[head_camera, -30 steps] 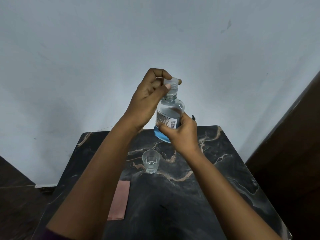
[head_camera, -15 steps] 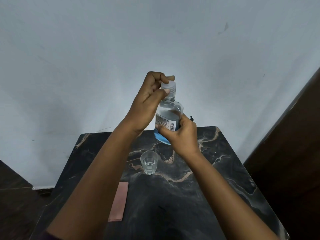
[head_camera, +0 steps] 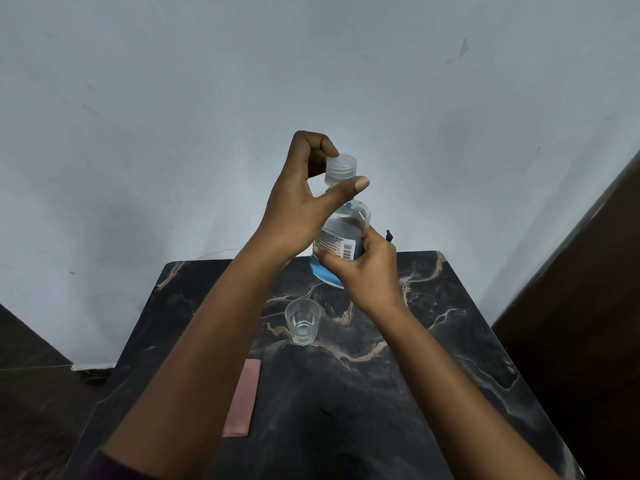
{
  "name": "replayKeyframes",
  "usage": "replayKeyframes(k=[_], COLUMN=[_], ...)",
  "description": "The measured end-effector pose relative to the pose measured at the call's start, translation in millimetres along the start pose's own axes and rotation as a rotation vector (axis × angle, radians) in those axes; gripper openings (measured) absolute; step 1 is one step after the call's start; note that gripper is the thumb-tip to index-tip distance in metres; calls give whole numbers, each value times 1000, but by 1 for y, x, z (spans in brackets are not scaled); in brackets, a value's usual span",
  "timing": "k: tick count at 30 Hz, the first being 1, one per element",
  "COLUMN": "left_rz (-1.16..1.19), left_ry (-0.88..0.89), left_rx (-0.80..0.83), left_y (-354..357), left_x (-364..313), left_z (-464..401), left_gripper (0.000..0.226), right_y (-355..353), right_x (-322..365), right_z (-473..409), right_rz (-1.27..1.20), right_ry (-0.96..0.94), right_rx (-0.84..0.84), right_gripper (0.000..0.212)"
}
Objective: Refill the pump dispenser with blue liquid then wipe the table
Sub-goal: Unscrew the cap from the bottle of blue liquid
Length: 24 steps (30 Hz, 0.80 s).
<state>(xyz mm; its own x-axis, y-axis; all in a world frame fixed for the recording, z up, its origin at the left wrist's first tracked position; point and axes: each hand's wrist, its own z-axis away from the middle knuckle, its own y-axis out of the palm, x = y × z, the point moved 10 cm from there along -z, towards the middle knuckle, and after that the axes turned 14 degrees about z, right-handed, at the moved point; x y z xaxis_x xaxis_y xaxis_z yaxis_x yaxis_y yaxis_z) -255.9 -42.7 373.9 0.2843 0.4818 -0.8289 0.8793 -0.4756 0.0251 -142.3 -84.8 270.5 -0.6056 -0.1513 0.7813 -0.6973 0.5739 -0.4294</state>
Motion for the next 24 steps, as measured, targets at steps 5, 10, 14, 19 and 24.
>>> replayKeyframes(k=[5,10,14,19,24], left_rz=[12,82,138,197,211], left_ry=[9,15,-5,-59,-65], left_rx=[-17,-23,-23,37,70], left_y=[-1,-1,-3,0,-1], left_x=[-2,-4,-2,10,15], left_z=[-3,-5,-6,-3,0], left_gripper=[40,40,37,37,39], right_y=[0,1,3,1,-1], right_x=[-3,-8,-12,-13,-12], right_z=[2,6,11,12,15], right_rz=[-7,-10,8,13,22], right_ry=[9,22,28,29,30], right_rx=[0,4,14,10,8], right_gripper=[42,42,41,43,40])
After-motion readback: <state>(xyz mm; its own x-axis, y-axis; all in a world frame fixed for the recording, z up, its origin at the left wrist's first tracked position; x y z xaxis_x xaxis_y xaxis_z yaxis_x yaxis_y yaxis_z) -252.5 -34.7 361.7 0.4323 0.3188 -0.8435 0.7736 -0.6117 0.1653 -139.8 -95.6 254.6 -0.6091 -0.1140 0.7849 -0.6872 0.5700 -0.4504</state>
